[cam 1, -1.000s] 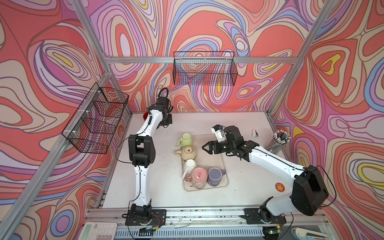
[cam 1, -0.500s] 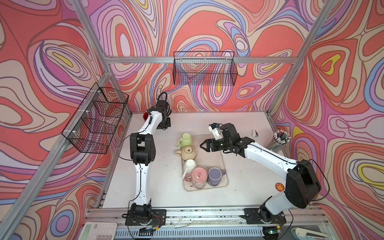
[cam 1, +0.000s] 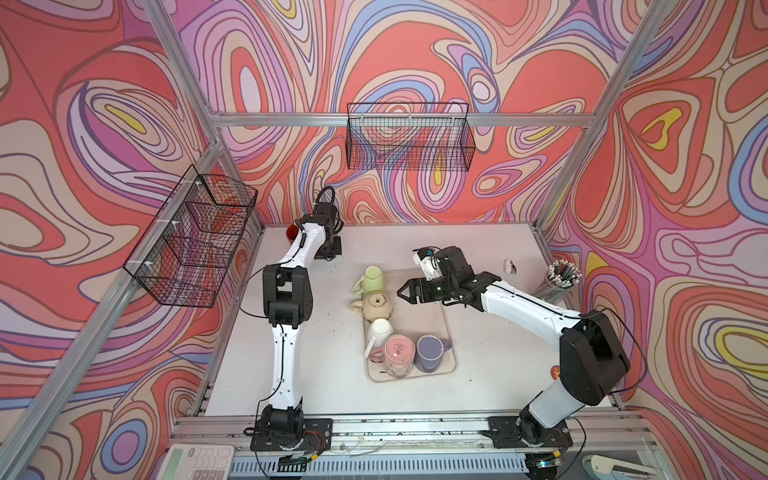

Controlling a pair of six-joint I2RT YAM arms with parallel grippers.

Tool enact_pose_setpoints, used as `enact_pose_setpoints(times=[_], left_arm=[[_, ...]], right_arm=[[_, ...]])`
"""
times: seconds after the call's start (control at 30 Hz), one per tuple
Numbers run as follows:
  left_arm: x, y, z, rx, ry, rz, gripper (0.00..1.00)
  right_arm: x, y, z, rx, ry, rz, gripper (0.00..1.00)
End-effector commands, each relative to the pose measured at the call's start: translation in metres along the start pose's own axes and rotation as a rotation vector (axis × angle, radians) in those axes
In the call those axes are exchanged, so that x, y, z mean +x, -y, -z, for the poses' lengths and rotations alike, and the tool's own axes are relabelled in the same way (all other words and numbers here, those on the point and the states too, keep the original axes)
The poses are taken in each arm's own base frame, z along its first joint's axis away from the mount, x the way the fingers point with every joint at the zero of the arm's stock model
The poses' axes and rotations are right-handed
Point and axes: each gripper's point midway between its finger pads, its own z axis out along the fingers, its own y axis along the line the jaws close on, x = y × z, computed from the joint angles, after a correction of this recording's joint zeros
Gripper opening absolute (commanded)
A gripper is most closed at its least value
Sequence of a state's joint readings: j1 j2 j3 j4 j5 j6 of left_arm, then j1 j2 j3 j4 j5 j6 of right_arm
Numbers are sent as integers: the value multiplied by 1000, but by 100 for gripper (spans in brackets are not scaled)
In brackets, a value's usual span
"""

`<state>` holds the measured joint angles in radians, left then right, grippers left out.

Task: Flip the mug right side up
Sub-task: 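Open the left gripper and lift it off the light blue mug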

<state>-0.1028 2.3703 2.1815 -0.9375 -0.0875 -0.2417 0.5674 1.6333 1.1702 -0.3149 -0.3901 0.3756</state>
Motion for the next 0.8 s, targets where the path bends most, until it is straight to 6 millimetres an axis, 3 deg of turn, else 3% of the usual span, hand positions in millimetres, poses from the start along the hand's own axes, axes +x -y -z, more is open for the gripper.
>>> enact_pose_setpoints(times=[0.0, 0.63, 0.77], left_arm=[[-21, -6, 10, -11, 68, 4, 0], [-24, -12, 3, -29, 64, 12, 0], [-26, -12, 6, -23, 71, 16, 16]], right_arm=[[-6, -6, -1, -15, 2, 15, 87], [-1, -3, -4, -7, -7, 5, 87], [-2, -3, -3, -3, -7, 7, 87]])
